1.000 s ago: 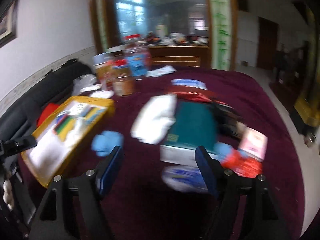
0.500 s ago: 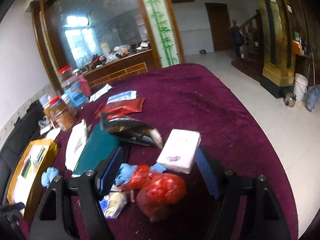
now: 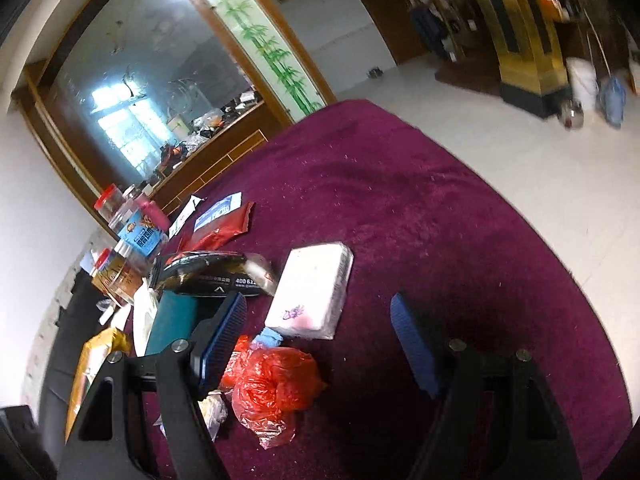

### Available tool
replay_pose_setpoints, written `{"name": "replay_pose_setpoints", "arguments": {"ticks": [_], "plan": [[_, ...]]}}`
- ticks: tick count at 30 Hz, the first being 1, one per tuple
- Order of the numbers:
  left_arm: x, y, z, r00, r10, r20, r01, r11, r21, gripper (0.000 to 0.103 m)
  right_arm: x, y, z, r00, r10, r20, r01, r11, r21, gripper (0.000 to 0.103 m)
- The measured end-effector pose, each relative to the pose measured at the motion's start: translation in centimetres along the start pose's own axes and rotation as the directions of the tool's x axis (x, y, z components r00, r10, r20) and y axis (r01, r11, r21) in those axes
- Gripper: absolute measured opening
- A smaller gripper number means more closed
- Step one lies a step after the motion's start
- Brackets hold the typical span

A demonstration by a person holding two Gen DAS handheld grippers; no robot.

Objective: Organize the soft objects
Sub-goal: 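Move the left tool to the blue-wrapped roll, then carry the blue roll into the tray with left tool while right tool carries red bag there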

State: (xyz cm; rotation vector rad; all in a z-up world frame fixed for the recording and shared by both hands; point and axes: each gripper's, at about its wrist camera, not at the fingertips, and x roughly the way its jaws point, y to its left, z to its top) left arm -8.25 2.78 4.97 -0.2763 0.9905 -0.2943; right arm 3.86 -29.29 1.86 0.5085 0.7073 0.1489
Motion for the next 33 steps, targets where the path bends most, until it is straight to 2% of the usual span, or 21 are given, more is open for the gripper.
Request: {"name": "replay_pose_setpoints", "arguments": {"ticks": [4,9,12,15,18,20,22,25,33], "plan": [[1.6,-1.7,1.4,1.000,-0.006,0.021,0.005,0.999,0.045,0.075,0.6,-0.3,-0.2,0.999,0.011,-0.036,-0.010,1.000,0.016,0.074],[4.3,-3.5,3.7,0.996,0.027,0.079,-0.037,0.991,0.125,0.080,0.9,0.3,-0.4,0.999,0.009,-0.047,-0.010,1.000,-0.008,0.074],[6.2,-3.9,4.0,0.999,0.011,0.052,-0.018,0.991,0.130,0.080,1.0,0.3,-0.5,0.999,0.003,-0.052,-0.004,1.000,-0.011,0.074],[7.8,-4.5,3.9,0.998,0.042,0.052,-0.049,0.988,0.145,0.092,1.2,0.5,-0.5,0.998,0.005,-0.063,-0.006,1.000,-0.013,0.074],[9.0,-5.2,3.5,0.998,0.063,0.026,-0.066,0.983,0.171,0.093,1.5,0.7,-0.7,0.997,0.009,-0.073,-0.011,1.000,-0.029,0.074],[8.9,-5.4,3.3,0.998,0.064,0.025,-0.068,0.978,0.196,0.080,1.6,1.0,-0.8,0.997,0.011,-0.080,-0.014,0.999,-0.042,0.074],[8.5,-5.1,3.3,0.999,0.041,0.012,-0.043,0.980,0.194,0.077,1.8,1.3,-0.9,0.996,0.013,-0.091,-0.019,0.998,-0.060,0.074],[7.5,-4.1,3.1,1.000,0.003,0.008,-0.004,0.989,0.147,0.077,2.3,1.8,-1.3,0.993,0.013,-0.116,-0.023,0.996,-0.085,0.074],[1.7,-1.4,0.8,0.998,-0.015,0.064,0.011,0.998,0.069,0.077,3.2,2.8,-2.1,0.985,0.014,-0.173,-0.038,0.990,-0.134,0.074]]}}
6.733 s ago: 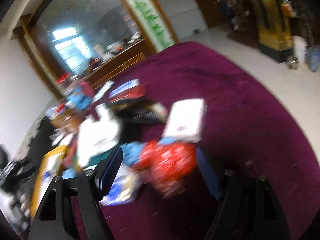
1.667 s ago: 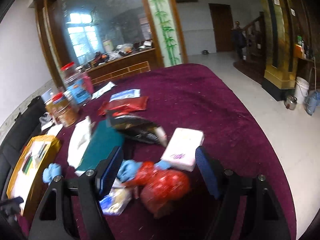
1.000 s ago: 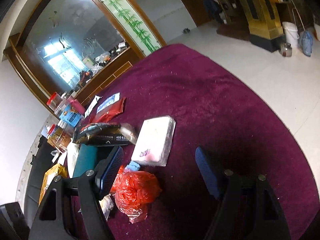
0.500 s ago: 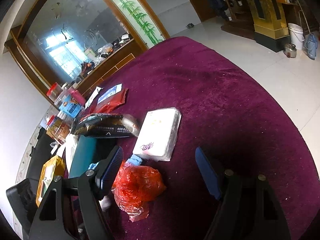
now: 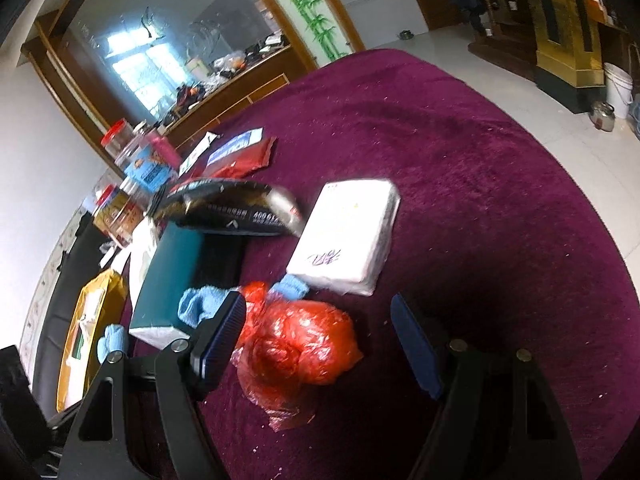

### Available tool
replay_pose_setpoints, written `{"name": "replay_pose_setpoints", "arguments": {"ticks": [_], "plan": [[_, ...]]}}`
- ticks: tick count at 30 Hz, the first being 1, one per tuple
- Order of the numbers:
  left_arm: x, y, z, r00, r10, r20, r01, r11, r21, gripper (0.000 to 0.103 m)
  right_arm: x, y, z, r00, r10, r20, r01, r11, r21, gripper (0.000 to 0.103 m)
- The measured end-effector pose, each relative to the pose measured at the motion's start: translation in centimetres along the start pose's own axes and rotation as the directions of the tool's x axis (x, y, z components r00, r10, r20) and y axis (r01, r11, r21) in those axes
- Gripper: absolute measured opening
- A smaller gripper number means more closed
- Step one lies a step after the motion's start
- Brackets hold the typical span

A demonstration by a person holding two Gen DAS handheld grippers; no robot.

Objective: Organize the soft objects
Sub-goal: 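Carry the blue roll into the tray with left tool while right tool carries red bag there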

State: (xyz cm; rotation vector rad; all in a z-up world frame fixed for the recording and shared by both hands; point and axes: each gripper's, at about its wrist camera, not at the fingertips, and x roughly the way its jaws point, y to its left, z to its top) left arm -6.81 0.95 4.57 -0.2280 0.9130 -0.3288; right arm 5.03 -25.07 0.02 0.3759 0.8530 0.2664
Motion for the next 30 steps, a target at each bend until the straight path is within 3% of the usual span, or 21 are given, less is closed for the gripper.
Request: {"name": "replay_pose_setpoints", "arguments": {"ticks": [6,8,12,16,19,23,30], "plan": [[-4.4,2.0,-1.6,0.999,0.011,0.054,-0.009,1.000,-0.024,0.077,0.4,2.4,-1.1,0.998,-0.061,-0.033,0.058,0.994,-0.089,0.072],[-5.7,3.0,-1.7,0.997,0.014,0.074,-0.011,0.999,-0.039,0.077,0.6,3.3,-1.7,0.991,-0.130,-0.036,0.124,0.983,-0.135,0.048],[-8.2,5.6,-2.0,0.994,0.028,0.106,-0.018,0.995,-0.095,0.077,-0.1,3.8,-2.9,0.986,-0.160,-0.039,0.152,0.977,-0.151,0.044],[-11.8,9.2,-2.4,0.984,0.096,0.152,-0.075,0.987,-0.141,0.078,-3.5,4.0,-3.8,0.988,-0.157,-0.006,0.155,0.978,-0.143,0.044],[-13.9,13.3,-3.2,0.967,0.192,0.168,-0.157,0.966,-0.204,0.078,-6.2,5.2,-4.0,0.993,-0.115,0.026,0.118,0.980,-0.161,0.044],[-14.9,19.2,-4.2,0.953,0.281,0.113,-0.230,0.913,-0.336,0.078,-7.2,9.3,-4.2,1.000,-0.020,0.007,0.021,0.976,-0.218,0.044],[-14.9,25.8,-3.6,0.914,0.405,0.028,-0.357,0.835,-0.418,0.078,-4.0,20.7,-6.4,0.981,0.136,-0.138,-0.179,0.909,-0.377,0.044]]}}
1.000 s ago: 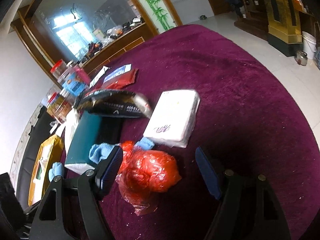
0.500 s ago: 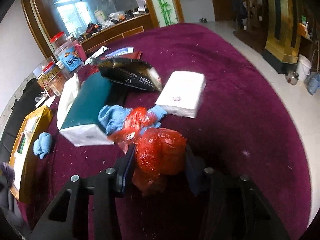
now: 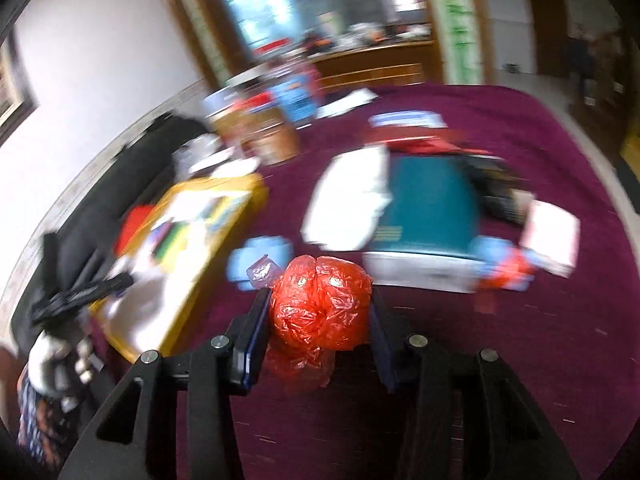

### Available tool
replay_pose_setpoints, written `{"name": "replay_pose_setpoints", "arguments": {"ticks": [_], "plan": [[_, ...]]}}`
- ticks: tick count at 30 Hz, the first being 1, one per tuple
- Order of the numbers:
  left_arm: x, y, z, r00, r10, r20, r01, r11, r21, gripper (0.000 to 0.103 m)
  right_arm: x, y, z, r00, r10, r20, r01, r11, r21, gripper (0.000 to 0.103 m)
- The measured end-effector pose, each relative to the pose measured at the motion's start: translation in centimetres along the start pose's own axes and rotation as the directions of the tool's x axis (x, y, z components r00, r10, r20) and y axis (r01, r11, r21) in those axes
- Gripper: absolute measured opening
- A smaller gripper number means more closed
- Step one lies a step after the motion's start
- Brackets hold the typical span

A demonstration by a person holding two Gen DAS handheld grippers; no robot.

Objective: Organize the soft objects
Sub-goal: 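Carry the blue roll into the tray with left tool while right tool carries red bag there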

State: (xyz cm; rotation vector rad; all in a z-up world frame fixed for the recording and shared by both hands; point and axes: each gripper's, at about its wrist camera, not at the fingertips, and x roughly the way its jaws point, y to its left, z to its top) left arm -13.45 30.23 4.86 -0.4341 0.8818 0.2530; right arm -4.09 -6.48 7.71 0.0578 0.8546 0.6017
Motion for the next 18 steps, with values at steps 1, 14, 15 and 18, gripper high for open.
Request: {"name": "replay_pose_setpoints", "arguments": {"ticks": [1,14,15,18], "plan": [[0.5,0.3,0.6,1.000,0.015,-0.005,-0.015,1.000,0.000,0.078,0.8,1.6,0.3,0.999,0.028,-0.018,-0.028,0.999,-0.023,0.044],[3.6,1.5,4.2,0.996,0.074,-0.058,-0.075,0.997,-0.020,0.088,10.7,16.3,1.1,0.951,0.147,-0.270,-0.214,0.948,-0.236,0.045],[2.8,1.7,4.0,0.998,0.055,-0.040,-0.056,0.998,-0.033,0.088,11.6,16.8,1.0,0.943,0.145,-0.299,-0.223,0.944,-0.243,0.045],[0.1,2.1,3.4,1.000,0.004,0.030,-0.002,0.998,-0.065,0.088,14.1,18.0,0.9,0.922,0.124,-0.368,-0.230,0.938,-0.261,0.045]]}}
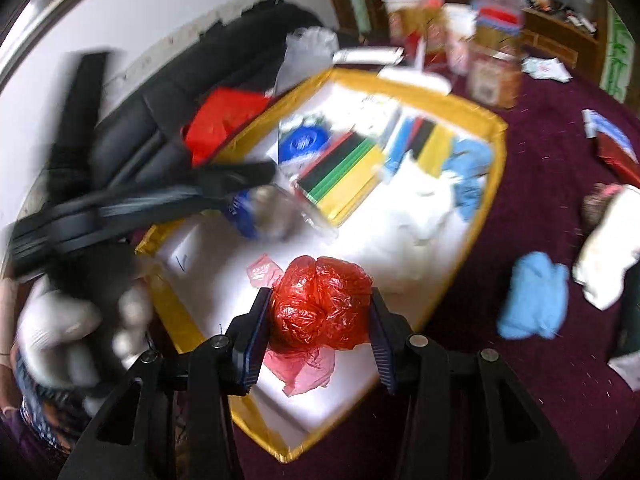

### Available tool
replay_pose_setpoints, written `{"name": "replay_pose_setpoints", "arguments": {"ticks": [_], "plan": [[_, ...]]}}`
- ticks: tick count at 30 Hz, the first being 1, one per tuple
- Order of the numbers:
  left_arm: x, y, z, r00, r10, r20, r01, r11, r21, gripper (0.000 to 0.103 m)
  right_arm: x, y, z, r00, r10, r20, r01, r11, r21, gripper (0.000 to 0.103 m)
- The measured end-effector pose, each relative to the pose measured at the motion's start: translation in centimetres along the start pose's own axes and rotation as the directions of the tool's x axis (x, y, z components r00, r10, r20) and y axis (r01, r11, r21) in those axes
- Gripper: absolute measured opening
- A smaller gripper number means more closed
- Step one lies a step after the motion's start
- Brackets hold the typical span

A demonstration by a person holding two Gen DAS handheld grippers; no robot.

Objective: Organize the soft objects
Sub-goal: 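Carry the blue roll into the tray with left tool while right tool carries red bag there, then release both items in the tray and pull both tools back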

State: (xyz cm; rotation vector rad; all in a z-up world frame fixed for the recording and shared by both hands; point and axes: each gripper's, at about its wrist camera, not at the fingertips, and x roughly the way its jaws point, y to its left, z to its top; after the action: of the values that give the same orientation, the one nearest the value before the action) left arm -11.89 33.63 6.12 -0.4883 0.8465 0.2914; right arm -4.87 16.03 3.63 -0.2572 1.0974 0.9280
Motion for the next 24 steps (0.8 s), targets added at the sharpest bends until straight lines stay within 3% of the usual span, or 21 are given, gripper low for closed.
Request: {"name": "replay_pose_setpoints", "arguments": {"ticks": [5,11,14,17,19,22,24], "plan": [[-3.9,0.7,-1.3,0.993,-0.074,0.097,0.077,0.996,-0.034,0.088,3.1,0.1,1.8,0.992,-0.113,-0.048,0.111,0.993,-0.047,0.045],[-6.3,1.9,-2.5,0.982,-0.121,0.148,0.136,0.987,-0.090,0.088,4.9,-0.4,4.3,0.973,-0.229,0.004,0.229,0.970,-0.077,0.048],[-6.6,2.5,-3.0,0.981,-0.125,0.151,0.144,0.982,-0.119,0.088,3.9,-0.5,4.5,0.979,-0.198,0.040,0.200,0.978,-0.063,0.052],[-6.6,2.8,-3.6,0.982,-0.118,0.150,0.139,0.980,-0.141,0.088,0.2,-0.4,3.3,0.974,-0.173,0.145,0.182,0.982,-0.052,0.065],[-6.7,2.5,-3.8,0.980,-0.123,0.154,0.146,0.979,-0.145,0.088,-3.2,-0.7,1.9,0.954,-0.188,0.234,0.205,0.977,-0.051,0.069],[-7.2,1.1,-4.1,0.973,-0.149,0.178,0.171,0.978,-0.118,0.088,-8.3,-2.0,-1.2,0.906,-0.234,0.353,0.255,0.967,-0.014,0.073],[-7.6,-0.7,-4.3,0.966,-0.168,0.198,0.186,0.980,-0.073,0.088,-11.8,-3.5,-3.8,0.853,-0.286,0.436,0.300,0.953,0.039,0.080]]}}
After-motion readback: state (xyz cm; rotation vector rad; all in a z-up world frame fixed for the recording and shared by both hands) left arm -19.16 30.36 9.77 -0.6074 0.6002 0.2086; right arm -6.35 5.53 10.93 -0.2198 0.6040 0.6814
